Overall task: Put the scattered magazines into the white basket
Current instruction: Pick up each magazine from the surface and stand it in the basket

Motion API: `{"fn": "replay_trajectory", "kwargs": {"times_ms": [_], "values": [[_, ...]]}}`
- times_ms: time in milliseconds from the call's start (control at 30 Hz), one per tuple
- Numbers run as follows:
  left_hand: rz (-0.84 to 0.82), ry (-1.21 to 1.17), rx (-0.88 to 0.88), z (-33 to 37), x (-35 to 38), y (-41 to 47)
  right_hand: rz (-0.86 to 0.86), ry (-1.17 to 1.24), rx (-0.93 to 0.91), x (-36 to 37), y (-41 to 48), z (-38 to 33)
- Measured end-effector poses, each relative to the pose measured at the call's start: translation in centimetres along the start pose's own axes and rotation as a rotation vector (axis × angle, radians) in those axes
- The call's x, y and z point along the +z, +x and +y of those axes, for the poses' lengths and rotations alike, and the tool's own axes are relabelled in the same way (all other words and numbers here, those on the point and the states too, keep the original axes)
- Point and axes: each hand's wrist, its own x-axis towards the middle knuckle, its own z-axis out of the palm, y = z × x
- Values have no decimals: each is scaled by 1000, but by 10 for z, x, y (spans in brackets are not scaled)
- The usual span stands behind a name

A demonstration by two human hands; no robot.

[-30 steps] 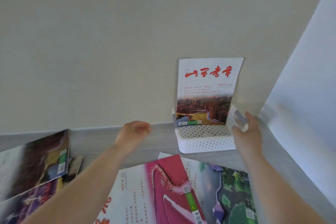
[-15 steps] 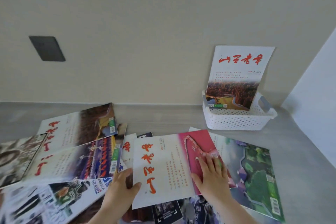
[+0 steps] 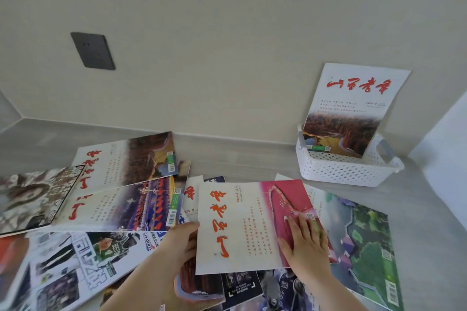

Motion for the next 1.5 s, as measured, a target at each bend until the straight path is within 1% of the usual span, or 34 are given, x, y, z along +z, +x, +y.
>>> {"fn": "replay_trajectory", "kwargs": {"times_ms": [67, 133, 233, 267, 367, 467, 533, 633, 700, 767, 800, 900, 1000, 1100, 1200, 1267, 1333, 1400, 1500], "values": [[-35, 54, -18, 0, 2, 2, -8, 3, 6, -1, -2, 0], [-53, 201, 26, 0, 7, 3, -22, 32, -10, -1, -4, 1], [44, 461, 201, 4, 17, 2, -42, 65, -1, -3, -3, 1], [62, 510, 263, 7, 20, 0, -51, 86, -5, -4, -2, 2], [40, 536, 409, 19, 26, -6, -39, 245, -18, -17, 2, 6], [31, 553, 555, 43, 28, -20, 85, 499, -42, -48, 7, 8], [17, 569, 671, 63, 28, -31, 174, 603, -70, -76, 11, 7], [-91, 584, 836, 91, 31, -52, 323, 665, -91, -119, 16, 8], [-139, 595, 896, 105, 33, -65, 437, 653, -73, -146, 18, 11], [-178, 626, 936, 119, 37, -74, 496, 653, -109, -169, 16, 14], [-199, 643, 951, 125, 40, -78, 474, 702, -147, -179, 14, 15], [-254, 642, 988, 146, 54, -86, 333, 855, -218, -202, 11, 21], [-284, 633, 996, 169, 74, -90, 323, 923, -218, -218, 14, 33], [-300, 560, 1009, 190, 92, -90, 421, 1001, -200, -226, 18, 47], [-283, 345, 1062, 205, 113, -86, 564, 1088, -168, -242, 25, 64], [-316, 220, 1040, 208, 131, -81, 629, 1132, -136, -253, 31, 75], [-328, 185, 998, 205, 152, -72, 696, 1176, -95, -261, 39, 86], [-295, 170, 968, 201, 177, -60, 745, 1226, -52, -267, 48, 96], [-178, 153, 1018, 201, 219, -45, 796, 1267, 3, -269, 64, 112]]}}
